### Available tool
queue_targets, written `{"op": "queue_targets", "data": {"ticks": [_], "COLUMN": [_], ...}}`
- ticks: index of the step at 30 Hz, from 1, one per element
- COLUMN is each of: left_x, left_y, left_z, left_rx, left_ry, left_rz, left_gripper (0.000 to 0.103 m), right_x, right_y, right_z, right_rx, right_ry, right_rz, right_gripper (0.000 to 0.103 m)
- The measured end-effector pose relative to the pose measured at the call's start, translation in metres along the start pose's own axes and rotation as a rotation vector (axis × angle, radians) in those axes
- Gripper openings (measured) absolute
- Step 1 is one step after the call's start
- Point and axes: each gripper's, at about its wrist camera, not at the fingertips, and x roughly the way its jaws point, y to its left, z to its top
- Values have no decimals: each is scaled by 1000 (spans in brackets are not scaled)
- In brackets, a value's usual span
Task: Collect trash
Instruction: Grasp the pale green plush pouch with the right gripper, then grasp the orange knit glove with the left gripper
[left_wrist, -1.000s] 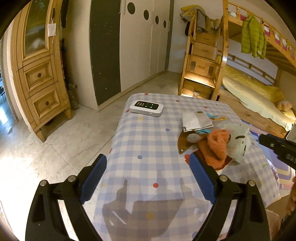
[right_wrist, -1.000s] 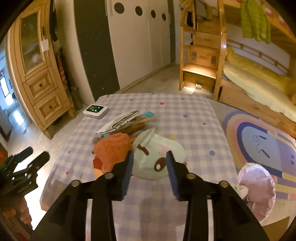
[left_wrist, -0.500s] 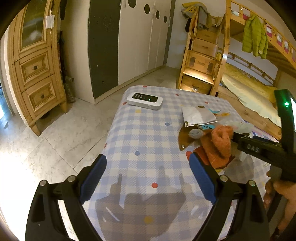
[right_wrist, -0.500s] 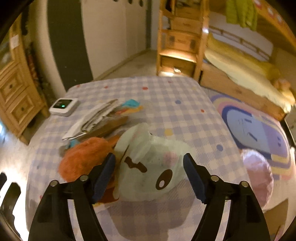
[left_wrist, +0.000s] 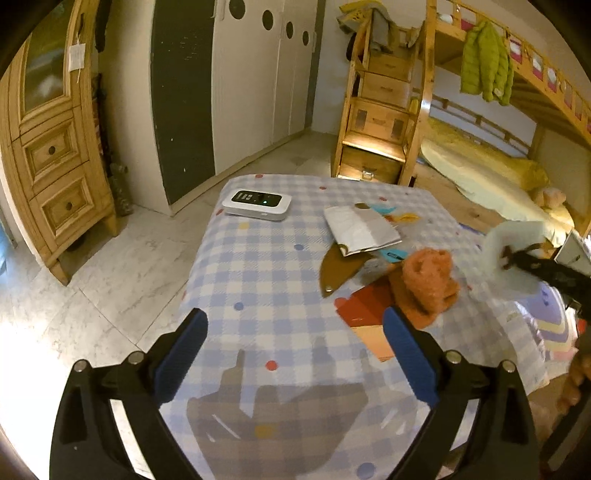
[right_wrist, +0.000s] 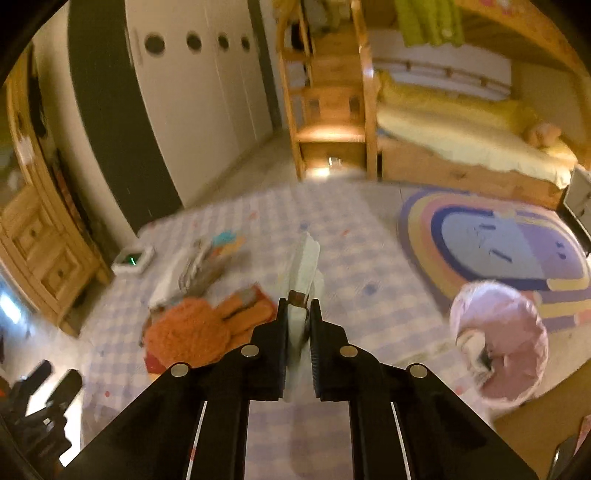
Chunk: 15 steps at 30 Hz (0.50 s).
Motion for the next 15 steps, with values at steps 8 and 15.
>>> {"op": "queue_targets", "data": {"ticks": [8, 15], "left_x": [3, 20], "left_y": [-33, -60], "left_z": [4, 11], "left_rx": [3, 55], "left_ry": [1, 41], "left_rz": [-36, -111], "left_gripper": [93, 76], "right_x": [-27, -22], "right_y": [-27, -40], "right_z": [3, -2], "right_rx": [-90, -80], "right_ry": [-50, -37], "right_rz": [87, 125], "right_gripper": [10, 10]}}
